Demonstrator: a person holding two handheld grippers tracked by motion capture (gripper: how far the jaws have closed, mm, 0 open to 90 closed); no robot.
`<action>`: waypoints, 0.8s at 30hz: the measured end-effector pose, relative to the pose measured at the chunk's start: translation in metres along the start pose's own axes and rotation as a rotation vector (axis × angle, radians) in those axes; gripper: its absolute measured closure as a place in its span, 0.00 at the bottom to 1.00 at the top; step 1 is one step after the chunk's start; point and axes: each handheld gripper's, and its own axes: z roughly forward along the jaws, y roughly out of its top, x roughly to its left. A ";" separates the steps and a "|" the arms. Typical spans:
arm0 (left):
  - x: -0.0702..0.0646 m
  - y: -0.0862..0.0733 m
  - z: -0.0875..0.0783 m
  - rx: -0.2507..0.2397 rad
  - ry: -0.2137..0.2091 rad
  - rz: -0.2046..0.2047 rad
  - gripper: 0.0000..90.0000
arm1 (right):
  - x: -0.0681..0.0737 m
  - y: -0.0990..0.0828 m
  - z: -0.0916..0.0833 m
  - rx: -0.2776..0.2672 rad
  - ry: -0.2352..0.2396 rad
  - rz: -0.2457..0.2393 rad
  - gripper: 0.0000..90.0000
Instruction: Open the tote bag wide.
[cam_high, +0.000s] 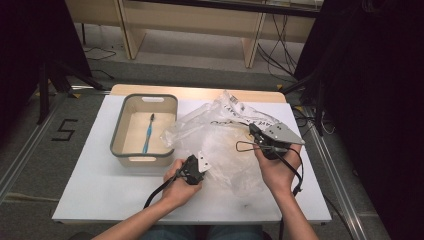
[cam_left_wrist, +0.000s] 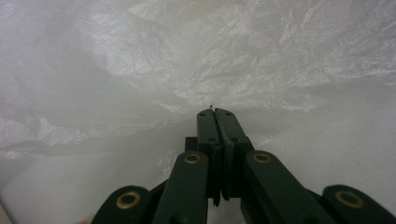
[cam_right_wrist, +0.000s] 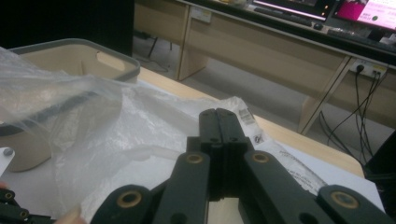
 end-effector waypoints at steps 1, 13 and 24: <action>0.000 0.000 0.000 0.002 -0.002 0.000 0.99 | 0.000 0.001 -0.001 -0.004 0.000 0.000 1.00; -0.001 0.000 0.000 -0.003 0.003 0.001 0.98 | -0.002 0.003 -0.004 -0.031 -0.033 0.003 1.00; -0.002 0.001 -0.006 -0.009 -0.013 0.008 0.91 | -0.002 -0.002 -0.001 -0.007 -0.023 0.010 1.00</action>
